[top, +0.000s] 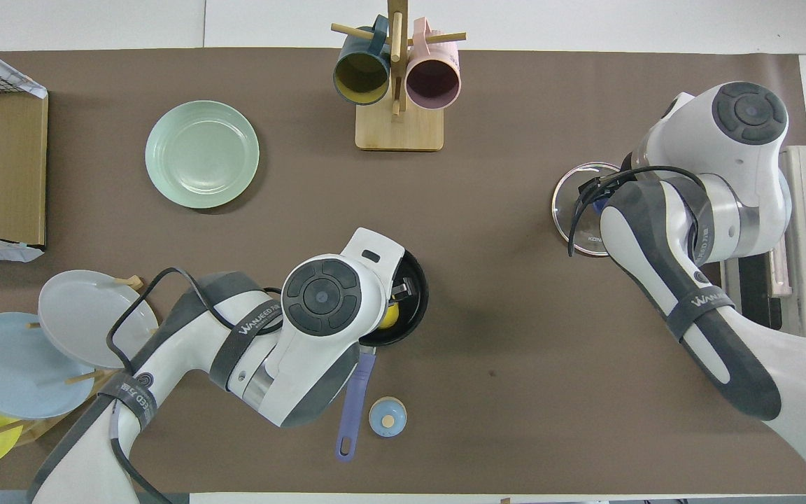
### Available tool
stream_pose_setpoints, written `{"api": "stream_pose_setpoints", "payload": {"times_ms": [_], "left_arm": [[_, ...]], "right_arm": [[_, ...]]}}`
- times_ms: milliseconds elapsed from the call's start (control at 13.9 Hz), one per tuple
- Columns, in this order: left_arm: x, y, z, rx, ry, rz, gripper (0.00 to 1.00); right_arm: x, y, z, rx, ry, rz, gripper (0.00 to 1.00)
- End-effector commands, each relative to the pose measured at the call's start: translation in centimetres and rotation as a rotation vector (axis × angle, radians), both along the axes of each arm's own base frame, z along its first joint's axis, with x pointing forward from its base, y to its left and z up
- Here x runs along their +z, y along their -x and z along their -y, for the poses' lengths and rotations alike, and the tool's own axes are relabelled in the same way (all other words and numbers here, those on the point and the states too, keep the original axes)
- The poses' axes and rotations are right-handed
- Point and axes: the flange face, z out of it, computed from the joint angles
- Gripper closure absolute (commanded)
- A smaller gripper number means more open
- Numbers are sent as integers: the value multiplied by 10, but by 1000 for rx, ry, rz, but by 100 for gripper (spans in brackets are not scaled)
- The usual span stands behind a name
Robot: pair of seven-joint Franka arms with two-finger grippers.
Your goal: Transfer potato from pot to plate
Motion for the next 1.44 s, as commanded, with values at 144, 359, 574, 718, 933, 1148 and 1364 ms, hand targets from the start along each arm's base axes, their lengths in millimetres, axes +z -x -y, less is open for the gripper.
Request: {"api": "stream_pose_setpoints", "payload": {"times_ms": [144, 359, 574, 718, 933, 1148, 1364], "left_arm": [[-38, 13, 19, -13, 8, 4, 0], [-47, 17, 23, -30, -7, -12, 0], [-48, 20, 21, -40, -30, -35, 0], [-51, 21, 21, -43, -33, -38, 0], [-51, 33, 29, -69, -48, -53, 0], [-51, 35, 30, -72, -52, -58, 0], [-51, 33, 30, -69, -48, -54, 14]], "right_arm": [[122, 27, 32, -56, -7, -64, 0], [184, 39, 35, -70, -8, -97, 0], [227, 61, 44, -86, -4, -76, 0], [233, 78, 51, -100, -4, -111, 0], [230, 86, 55, -108, -3, -125, 0], [219, 96, 71, -133, -4, -147, 0], [228, 102, 70, -131, -6, -130, 0]]}}
